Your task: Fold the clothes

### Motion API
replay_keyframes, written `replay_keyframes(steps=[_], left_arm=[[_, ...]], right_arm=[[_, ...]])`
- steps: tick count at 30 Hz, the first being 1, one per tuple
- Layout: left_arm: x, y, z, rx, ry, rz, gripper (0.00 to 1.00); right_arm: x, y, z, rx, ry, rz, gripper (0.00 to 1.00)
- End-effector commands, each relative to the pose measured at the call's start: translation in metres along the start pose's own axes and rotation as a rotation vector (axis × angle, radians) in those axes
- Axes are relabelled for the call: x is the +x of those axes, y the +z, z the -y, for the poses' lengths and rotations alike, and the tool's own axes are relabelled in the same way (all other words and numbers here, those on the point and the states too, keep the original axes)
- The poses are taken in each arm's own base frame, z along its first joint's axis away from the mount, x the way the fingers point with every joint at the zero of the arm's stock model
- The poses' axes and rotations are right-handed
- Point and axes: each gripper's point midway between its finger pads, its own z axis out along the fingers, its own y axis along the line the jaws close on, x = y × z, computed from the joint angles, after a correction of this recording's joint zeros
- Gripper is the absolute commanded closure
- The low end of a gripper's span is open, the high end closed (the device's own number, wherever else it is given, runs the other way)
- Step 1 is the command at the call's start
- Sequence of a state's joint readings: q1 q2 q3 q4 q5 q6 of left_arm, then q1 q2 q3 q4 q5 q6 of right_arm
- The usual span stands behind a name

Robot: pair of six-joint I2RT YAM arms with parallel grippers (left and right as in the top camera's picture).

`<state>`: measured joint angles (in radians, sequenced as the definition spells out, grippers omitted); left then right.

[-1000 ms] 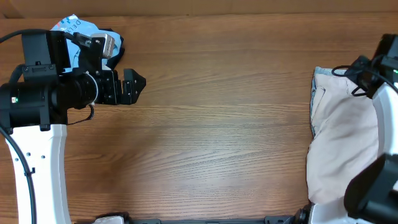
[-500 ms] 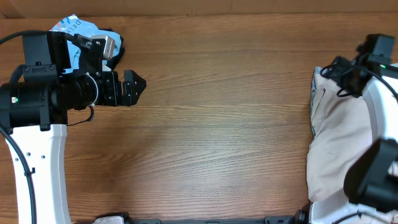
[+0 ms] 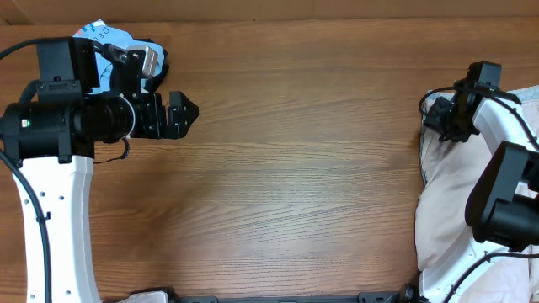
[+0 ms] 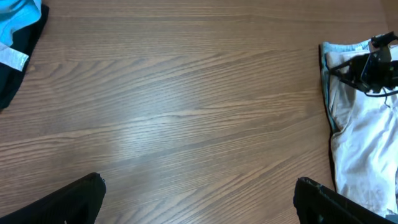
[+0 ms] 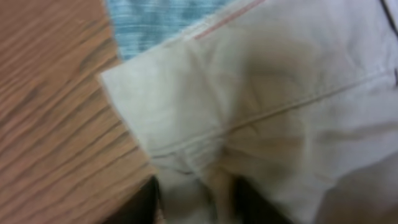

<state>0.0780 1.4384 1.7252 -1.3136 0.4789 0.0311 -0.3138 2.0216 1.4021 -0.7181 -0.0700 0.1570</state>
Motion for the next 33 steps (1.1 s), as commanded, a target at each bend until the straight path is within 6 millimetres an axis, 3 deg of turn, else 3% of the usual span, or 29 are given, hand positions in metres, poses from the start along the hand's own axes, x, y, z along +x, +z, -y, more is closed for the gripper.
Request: replay_keyframes(steps=[1, 7, 11, 15, 19, 22, 26, 30, 32, 33], left_arm=[[-0.006, 0.0, 0.003, 0.008, 0.002, 0.009, 0.0], [-0.001, 0.003, 0.002, 0.009, -0.012, -0.018, 0.0], [-0.002, 0.003, 0.001, 0.008, 0.026, -0.017, 0.0], [-0.007, 0.003, 0.001, 0.007, 0.012, 0.005, 0.0], [-0.012, -0.001, 0.002, 0.005, 0.005, 0.022, 0.0], [-0.016, -0.008, -0.009, -0.077, 0.011, 0.038, 0.0], [-0.026, -0.025, -0.021, -0.176, 0.02, 0.082, 0.0], [-0.04, -0.042, -0.015, -0.187, 0.046, 0.144, 0.0], [-0.047, -0.051, -0.014, -0.209, 0.056, 0.176, 0.0], [-0.05, -0.056, -0.013, -0.217, 0.061, 0.19, 0.0]], right_arm=[[-0.002, 0.005, 0.008, 0.027, 0.007, -0.002, 0.91], [-0.027, -0.037, 0.026, 0.032, 0.066, 0.058, 0.96], [-0.053, -0.095, 0.036, -0.005, 0.22, 0.15, 0.96], [-0.078, -0.172, -0.007, -0.232, 0.091, 0.278, 0.96], [-0.069, -0.234, -0.063, -0.359, -0.088, 0.347, 0.96], [-0.036, -0.252, -0.115, -0.418, -0.241, 0.322, 0.96], [0.037, -0.248, -0.198, -0.498, -0.463, 0.173, 0.96], [0.144, -0.244, -0.284, -0.592, -0.742, 0.01, 0.96], [0.209, -0.245, -0.32, -0.634, -0.9, -0.064, 0.9], [0.237, -0.244, -0.331, -0.63, -0.971, -0.086, 0.81]])
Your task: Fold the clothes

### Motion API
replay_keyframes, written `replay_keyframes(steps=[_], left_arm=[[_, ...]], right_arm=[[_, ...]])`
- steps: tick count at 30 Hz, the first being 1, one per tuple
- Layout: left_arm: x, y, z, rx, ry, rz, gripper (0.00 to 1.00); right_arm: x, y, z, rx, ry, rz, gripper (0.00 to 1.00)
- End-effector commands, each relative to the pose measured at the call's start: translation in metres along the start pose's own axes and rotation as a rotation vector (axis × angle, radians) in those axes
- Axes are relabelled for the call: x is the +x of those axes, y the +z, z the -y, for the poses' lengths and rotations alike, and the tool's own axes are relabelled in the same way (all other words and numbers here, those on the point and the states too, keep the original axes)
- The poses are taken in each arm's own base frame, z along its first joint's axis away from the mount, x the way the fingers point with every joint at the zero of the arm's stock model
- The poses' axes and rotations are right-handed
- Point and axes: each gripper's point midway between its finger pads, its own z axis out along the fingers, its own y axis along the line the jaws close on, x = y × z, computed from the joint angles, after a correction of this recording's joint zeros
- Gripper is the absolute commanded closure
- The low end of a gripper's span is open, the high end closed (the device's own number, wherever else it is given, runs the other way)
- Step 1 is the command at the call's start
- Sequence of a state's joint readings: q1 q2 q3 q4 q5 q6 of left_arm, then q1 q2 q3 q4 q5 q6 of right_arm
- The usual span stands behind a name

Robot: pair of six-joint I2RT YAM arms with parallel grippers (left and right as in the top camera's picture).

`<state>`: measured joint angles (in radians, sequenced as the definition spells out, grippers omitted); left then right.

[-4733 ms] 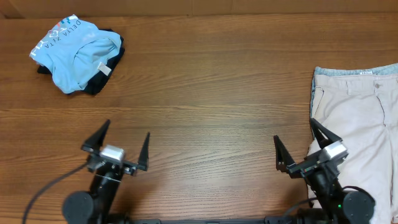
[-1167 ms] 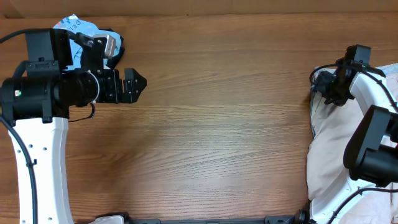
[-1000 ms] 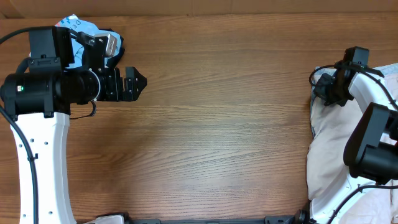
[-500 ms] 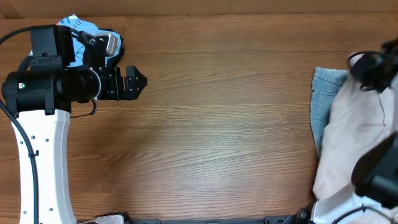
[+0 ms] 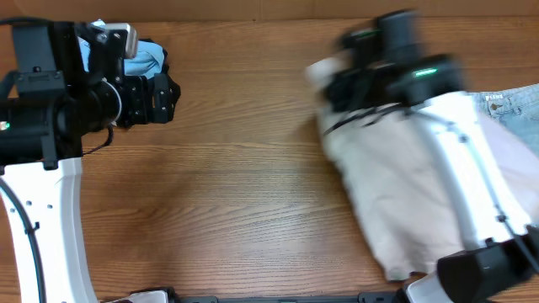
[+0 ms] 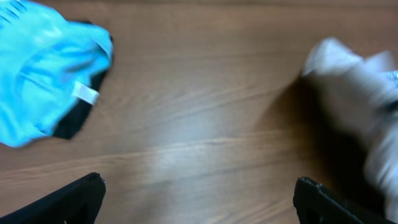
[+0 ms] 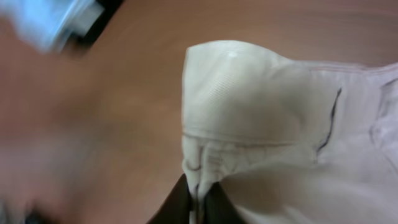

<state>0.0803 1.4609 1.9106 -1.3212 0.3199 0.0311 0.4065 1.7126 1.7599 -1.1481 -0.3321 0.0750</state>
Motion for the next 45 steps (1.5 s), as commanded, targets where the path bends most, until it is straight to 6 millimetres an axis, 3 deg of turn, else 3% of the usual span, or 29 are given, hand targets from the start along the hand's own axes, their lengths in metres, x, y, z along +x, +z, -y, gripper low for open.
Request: replay_keyframes(steps=[1, 4, 7, 10, 13, 15, 16, 18, 21, 23, 25, 27, 28, 29, 31, 36, 41, 45], left_arm=[[-0.016, -0.018, -0.007, -0.064, 0.005, 0.062, 0.0], [-0.022, -0.024, -0.007, -0.075, 0.023, 0.09, 0.0], [-0.023, -0.024, -0.006, -0.073, 0.044, 0.093, 0.0], [-0.024, -0.019, 0.003, -0.018, 0.047, 0.087, 0.0], [-0.023, -0.004, 0.015, 0.039, 0.062, 0.054, 0.0], [-0.021, 0.014, 0.027, 0.081, 0.08, 0.011, 0.14], [-0.019, 0.025, 0.034, 0.105, 0.094, -0.015, 0.19], [-0.013, 0.055, 0.054, 0.149, 0.131, -0.084, 0.44], [-0.003, 0.102, 0.08, 0.199, 0.22, -0.164, 0.62], [0.005, 0.138, 0.095, 0.219, 0.275, -0.212, 0.96], [0.015, 0.179, 0.107, 0.214, 0.307, -0.258, 0.96], [0.026, 0.211, 0.119, 0.234, 0.327, -0.293, 0.88], [0.032, 0.229, 0.125, 0.245, 0.325, -0.309, 0.88], [0.036, 0.244, 0.131, 0.25, 0.319, -0.317, 0.96], [0.048, 0.275, 0.141, 0.261, 0.336, -0.333, 0.96], [0.1, 0.348, 0.152, 0.276, 0.375, -0.436, 0.96], [0.154, 0.394, 0.144, 0.27, 0.367, -0.558, 0.96], [0.152, 0.402, 0.136, 0.248, 0.305, -0.555, 0.96]], right_arm=[[0.037, 0.029, -0.092, -0.094, -0.232, -0.099, 0.7], [0.061, 0.043, -0.119, 0.058, -0.369, -0.107, 0.48], [0.055, 0.035, -0.114, 0.228, -0.353, -0.028, 0.3], [0.042, 0.012, -0.092, 0.34, -0.243, 0.047, 0.18], [0.027, -0.021, -0.056, 0.412, -0.039, 0.12, 0.17], [0.018, -0.047, -0.025, 0.443, 0.141, 0.171, 0.17], [0.015, -0.059, -0.01, 0.453, 0.217, 0.194, 0.17], [0.011, -0.082, 0.015, 0.437, 0.34, 0.234, 0.17], [0.007, -0.105, 0.041, 0.395, 0.447, 0.265, 0.17], [0.008, -0.12, 0.061, 0.371, 0.525, 0.284, 0.17], [0.01, -0.133, 0.08, 0.349, 0.6, 0.293, 0.17], [0.015, -0.141, 0.096, 0.338, 0.667, 0.29, 0.17], [0.019, -0.145, 0.105, 0.334, 0.696, 0.285, 0.17], [0.022, -0.148, 0.112, 0.338, 0.722, 0.284, 0.17], [0.028, -0.155, 0.126, 0.364, 0.767, 0.286, 0.17], [0.037, -0.16, 0.137, 0.39, 0.785, 0.27, 0.17], [0.042, -0.16, 0.137, 0.398, 0.786, 0.251, 0.17], [0.044, -0.163, 0.142, 0.437, 0.784, 0.256, 0.16]])
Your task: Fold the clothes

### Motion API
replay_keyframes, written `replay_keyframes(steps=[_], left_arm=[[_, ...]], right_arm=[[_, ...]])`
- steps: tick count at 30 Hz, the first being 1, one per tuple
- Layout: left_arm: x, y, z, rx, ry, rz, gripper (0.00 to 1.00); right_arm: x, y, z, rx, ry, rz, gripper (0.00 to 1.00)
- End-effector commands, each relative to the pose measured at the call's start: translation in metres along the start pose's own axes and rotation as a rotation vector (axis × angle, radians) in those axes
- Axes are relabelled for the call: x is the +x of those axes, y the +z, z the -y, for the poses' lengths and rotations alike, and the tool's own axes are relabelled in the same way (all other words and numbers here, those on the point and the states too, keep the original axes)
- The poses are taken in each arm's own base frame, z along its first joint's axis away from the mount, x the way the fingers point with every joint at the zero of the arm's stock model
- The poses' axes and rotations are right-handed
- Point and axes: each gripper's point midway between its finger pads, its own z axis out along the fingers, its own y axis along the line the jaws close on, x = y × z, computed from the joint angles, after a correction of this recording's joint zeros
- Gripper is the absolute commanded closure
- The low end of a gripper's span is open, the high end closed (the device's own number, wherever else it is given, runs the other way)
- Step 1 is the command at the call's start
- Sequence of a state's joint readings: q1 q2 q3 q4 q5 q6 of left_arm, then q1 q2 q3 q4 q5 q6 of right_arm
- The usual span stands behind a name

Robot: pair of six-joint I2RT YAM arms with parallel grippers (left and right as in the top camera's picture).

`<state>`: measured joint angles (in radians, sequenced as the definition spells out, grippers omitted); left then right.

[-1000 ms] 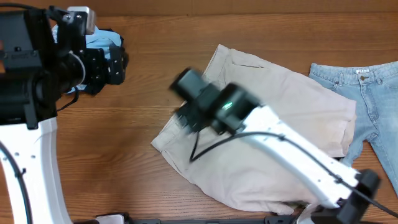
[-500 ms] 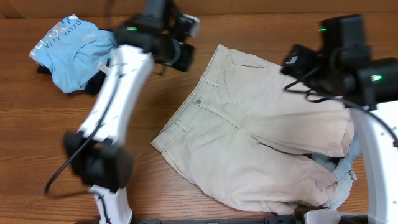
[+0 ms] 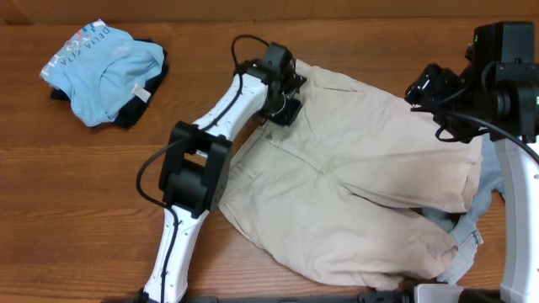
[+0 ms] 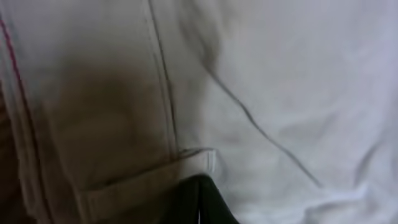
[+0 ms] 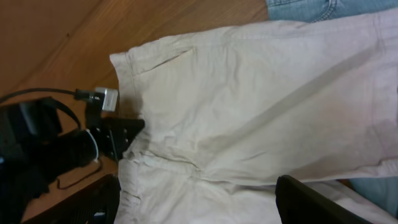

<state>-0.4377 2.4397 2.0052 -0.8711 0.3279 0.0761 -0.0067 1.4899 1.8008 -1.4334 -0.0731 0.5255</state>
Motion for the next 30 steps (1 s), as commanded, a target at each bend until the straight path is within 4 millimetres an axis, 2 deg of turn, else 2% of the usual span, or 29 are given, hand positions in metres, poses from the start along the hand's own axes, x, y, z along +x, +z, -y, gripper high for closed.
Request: replay_keyframes(steps=[1, 4, 6, 10, 13, 15, 17, 20, 24, 27, 30], left_arm=[[0.003, 0.008, -0.016, -0.026, -0.083, -0.009, 0.96], [0.007, 0.007, -0.035, -0.053, -0.134, -0.016, 0.96], [0.019, 0.006, -0.058, -0.137, -0.166, -0.051, 0.96], [0.054, -0.005, -0.121, -0.377, -0.301, -0.134, 0.96], [0.086, -0.025, -0.172, -0.516, -0.47, -0.174, 0.96], [0.107, -0.042, -0.202, -0.54, -0.587, -0.194, 0.96], [0.124, -0.054, -0.224, -0.505, -0.689, -0.2, 0.96], [0.137, -0.068, -0.241, -0.373, -0.808, -0.181, 0.96], [0.159, -0.088, -0.264, -0.369, -0.909, -0.188, 0.96], [0.157, -0.091, -0.262, -0.289, -0.892, -0.173, 0.96], [0.144, -0.092, -0.255, -0.23, -0.835, -0.143, 0.96]], right_arm=[[-0.007, -0.008, 0.002, 0.012, -0.009, 0.044, 0.16], [-0.009, -0.008, 0.002, 0.013, -0.01, 0.052, 0.16], [-0.009, -0.008, 0.002, 0.013, -0.01, 0.052, 0.16], [-0.009, -0.008, 0.002, 0.013, -0.01, 0.052, 0.16], [-0.01, -0.008, 0.004, 0.026, -0.009, 0.06, 0.16], [-0.01, -0.007, 0.005, 0.03, -0.01, 0.059, 0.14], [-0.008, -0.001, 0.007, 0.039, -0.009, 0.045, 0.14], [0.001, 0.022, 0.015, 0.073, -0.006, -0.005, 0.14], [0.017, 0.069, 0.028, 0.11, 0.002, -0.093, 0.16], [0.035, 0.105, 0.031, 0.088, -0.002, -0.176, 0.19], [0.053, 0.132, 0.009, -0.087, -0.183, -0.247, 0.18]])
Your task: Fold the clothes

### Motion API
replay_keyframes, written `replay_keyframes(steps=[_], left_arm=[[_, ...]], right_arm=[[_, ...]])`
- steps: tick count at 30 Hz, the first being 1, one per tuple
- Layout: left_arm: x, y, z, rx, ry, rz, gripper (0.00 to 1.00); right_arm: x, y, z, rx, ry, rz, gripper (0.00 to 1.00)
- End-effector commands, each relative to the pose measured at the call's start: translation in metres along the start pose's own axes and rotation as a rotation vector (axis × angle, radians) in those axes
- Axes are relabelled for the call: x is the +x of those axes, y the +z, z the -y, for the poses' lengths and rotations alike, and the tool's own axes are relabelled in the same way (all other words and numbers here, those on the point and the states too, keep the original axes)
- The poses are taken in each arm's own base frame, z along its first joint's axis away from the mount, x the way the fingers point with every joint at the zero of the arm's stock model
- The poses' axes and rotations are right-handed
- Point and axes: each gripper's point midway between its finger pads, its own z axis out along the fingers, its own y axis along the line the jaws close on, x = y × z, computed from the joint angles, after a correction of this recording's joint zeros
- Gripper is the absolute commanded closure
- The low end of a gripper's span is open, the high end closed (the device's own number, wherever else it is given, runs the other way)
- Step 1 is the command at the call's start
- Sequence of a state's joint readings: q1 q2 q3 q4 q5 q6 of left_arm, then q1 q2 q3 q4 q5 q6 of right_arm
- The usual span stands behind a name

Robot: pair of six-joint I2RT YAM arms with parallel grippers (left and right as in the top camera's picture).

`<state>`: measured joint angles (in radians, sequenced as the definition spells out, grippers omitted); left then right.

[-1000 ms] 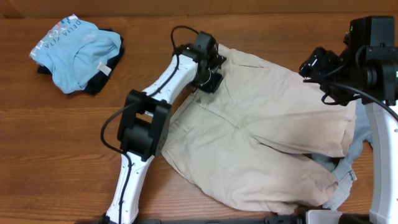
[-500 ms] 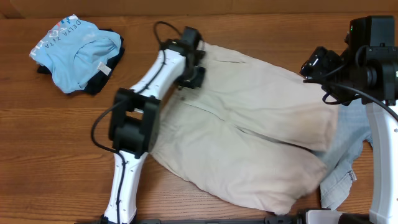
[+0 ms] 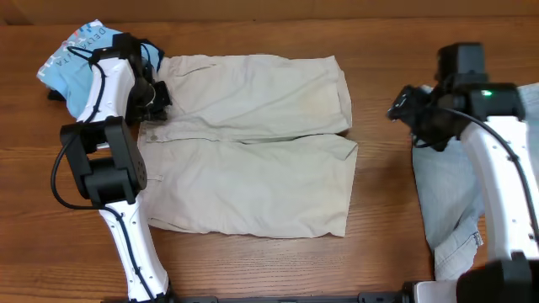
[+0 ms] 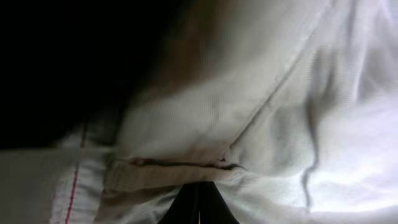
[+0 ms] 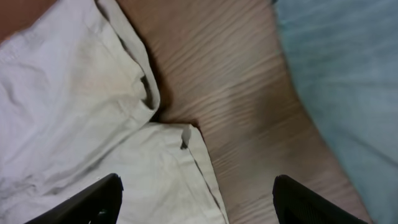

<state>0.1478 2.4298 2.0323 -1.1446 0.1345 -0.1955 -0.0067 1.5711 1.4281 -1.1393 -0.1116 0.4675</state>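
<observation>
Beige shorts (image 3: 253,143) lie spread flat on the table, waistband to the left and both legs pointing right. At the middle of the waistband my left gripper (image 3: 152,99) is shut on the fabric; its wrist view shows the dark fingertips (image 4: 199,202) closed under a fold of the waistband seam (image 4: 174,171). My right gripper (image 3: 402,109) hangs open above bare wood just right of the leg hems. In its own view the right gripper (image 5: 198,208) has nothing between its fingers, and the two hems (image 5: 149,118) meet below it.
A light blue shirt on a dark garment (image 3: 80,55) lies at the far left corner, close behind my left arm. A pale blue denim garment (image 3: 455,198) (image 5: 348,74) lies along the right side under my right arm. The wooden table (image 3: 253,269) runs along the front.
The shorts lay slanted at centre-right; now they are flat at the left with legs straight. My left gripper, still shut on the waistband, has moved left. My right gripper stays open, slightly lower.
First my right gripper was shut on the shorts in the pile at the right, my left open near the blue shirt. Then the right held them over the middle. Then they lay slanted there, right open, left shut on the waistband. Now they lie flat at left.
</observation>
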Motion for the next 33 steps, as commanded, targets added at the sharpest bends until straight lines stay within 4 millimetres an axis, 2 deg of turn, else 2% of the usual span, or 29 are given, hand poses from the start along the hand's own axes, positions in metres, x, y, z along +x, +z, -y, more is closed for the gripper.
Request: replay_keyframes(steps=[1, 4, 8, 11, 14, 17, 22, 25, 30, 33], left_arm=[[0.011, 0.025, 0.017, 0.036, 0.087, -0.066, 0.96], [0.008, 0.013, 0.039, 0.065, 0.157, -0.049, 0.95], [0.002, -0.017, 0.066, 0.068, 0.236, -0.012, 0.95], [-0.004, -0.052, 0.08, 0.072, 0.268, 0.031, 0.96], [-0.007, -0.089, 0.09, 0.089, 0.28, 0.074, 0.94], [-0.006, -0.131, 0.097, 0.107, 0.292, 0.132, 0.89], [-0.003, -0.204, 0.11, 0.161, 0.348, 0.298, 0.83], [0.005, -0.253, 0.12, 0.213, 0.375, 0.415, 0.8], [0.037, -0.338, 0.119, 0.234, 0.405, 0.601, 0.75], [0.064, -0.386, 0.113, 0.23, 0.414, 0.714, 0.69]], right_arm=[[0.025, 0.025, -0.027, -0.191, -0.231, -0.096, 0.17], [0.032, 0.045, -0.028, -0.214, -0.252, -0.091, 0.17], [0.058, 0.075, -0.009, -0.186, -0.215, -0.155, 0.3], [0.075, 0.094, 0.0, -0.196, -0.218, -0.183, 0.41], [0.081, 0.109, 0.002, -0.226, -0.226, -0.165, 0.4], [0.095, 0.121, -0.011, -0.339, -0.303, -0.151, 0.25], [0.103, 0.132, -0.021, -0.391, -0.378, -0.094, 0.24], [0.099, 0.135, -0.026, -0.4, -0.401, -0.062, 0.28], [0.094, 0.15, -0.025, -0.387, -0.42, -0.043, 0.38], [0.1, 0.158, -0.028, -0.418, -0.417, -0.077, 0.53]])
